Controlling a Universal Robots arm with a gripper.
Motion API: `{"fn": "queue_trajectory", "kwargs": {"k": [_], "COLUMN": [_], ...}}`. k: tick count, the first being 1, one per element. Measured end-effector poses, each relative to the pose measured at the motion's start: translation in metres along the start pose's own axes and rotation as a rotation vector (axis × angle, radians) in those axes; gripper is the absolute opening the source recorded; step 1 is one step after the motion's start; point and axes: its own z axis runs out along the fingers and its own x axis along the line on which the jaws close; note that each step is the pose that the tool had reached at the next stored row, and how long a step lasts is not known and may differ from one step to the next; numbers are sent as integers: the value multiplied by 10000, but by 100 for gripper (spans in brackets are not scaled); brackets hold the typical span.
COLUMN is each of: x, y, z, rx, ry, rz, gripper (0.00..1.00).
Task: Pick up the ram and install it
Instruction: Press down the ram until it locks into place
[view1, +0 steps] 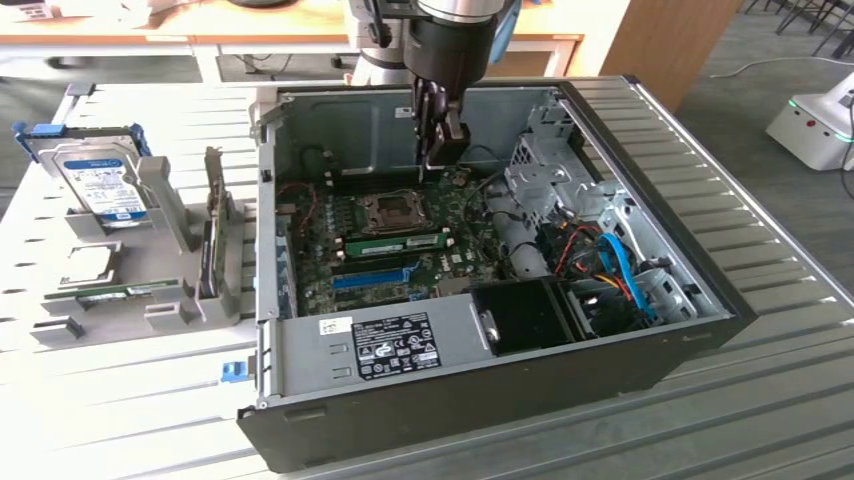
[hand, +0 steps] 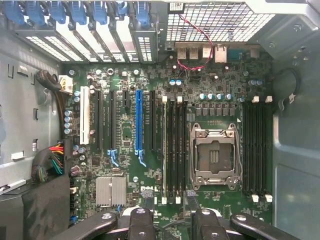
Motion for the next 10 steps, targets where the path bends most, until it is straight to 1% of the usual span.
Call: {"fn": "queue_trajectory", "kwargs": {"k": [2,3,4,6,7,8,10], "x": [0,0,0,0,0,0,0], "y": [0,0,0,0,0,0,0], "z": [0,0,0,0,0,0,0], "rx": [0,0,0,0,0,0,0], "ry": [0,0,0,0,0,0,0], "rz": [0,0,0,0,0,0,0], "gripper": [35,29,29,17,17,11,11]}}
